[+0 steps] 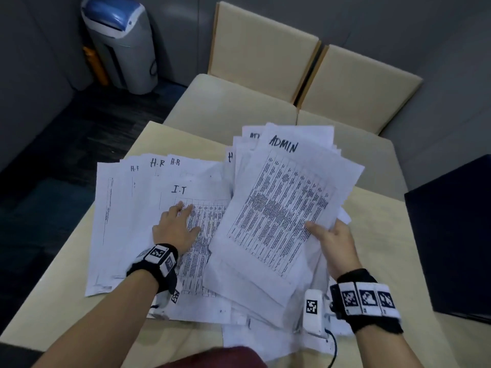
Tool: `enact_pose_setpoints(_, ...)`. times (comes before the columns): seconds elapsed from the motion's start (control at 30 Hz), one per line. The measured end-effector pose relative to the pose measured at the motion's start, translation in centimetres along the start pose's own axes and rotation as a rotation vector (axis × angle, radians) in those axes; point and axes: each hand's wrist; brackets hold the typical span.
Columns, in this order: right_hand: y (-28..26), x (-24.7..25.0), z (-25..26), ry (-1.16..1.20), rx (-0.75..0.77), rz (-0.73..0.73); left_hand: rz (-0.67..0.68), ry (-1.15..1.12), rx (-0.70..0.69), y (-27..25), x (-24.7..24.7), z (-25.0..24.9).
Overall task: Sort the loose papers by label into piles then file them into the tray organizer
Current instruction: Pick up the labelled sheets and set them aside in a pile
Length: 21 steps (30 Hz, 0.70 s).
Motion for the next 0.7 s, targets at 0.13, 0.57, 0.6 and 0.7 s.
enact_pose_setpoints(0.13, -2.6, 2.1, 4.0, 0.012, 0.128, 0.04, 0.008, -0.342, 0.025, -0.6, 2.7, -2.2)
enact_pose_setpoints(0.57, -3.7, 4.9, 7.4, 0.303, 0.373, 0.123, 0.105, -1.266, -0.566, -7.1, 16.6, -14.4)
enact_pose_setpoints(0.6, -3.7, 4.2, 7.2, 0.305, 0.373, 0.119, 0.077, -1.266, -0.588, -7.4, 16.9, -15.2)
enact_pose_setpoints(0.7, -3.5, 2.3, 6.3, 0.213, 0.363, -0.028, -0.042, -1.265, -0.577, -7.9, 16.8, -16.4)
Point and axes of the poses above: each hand's wrist, its own y-axis towards the middle knuckle, its own x-axis out of the back of the hand, z = x × y, and after that the axes turned 12 degrees about y, right-handed
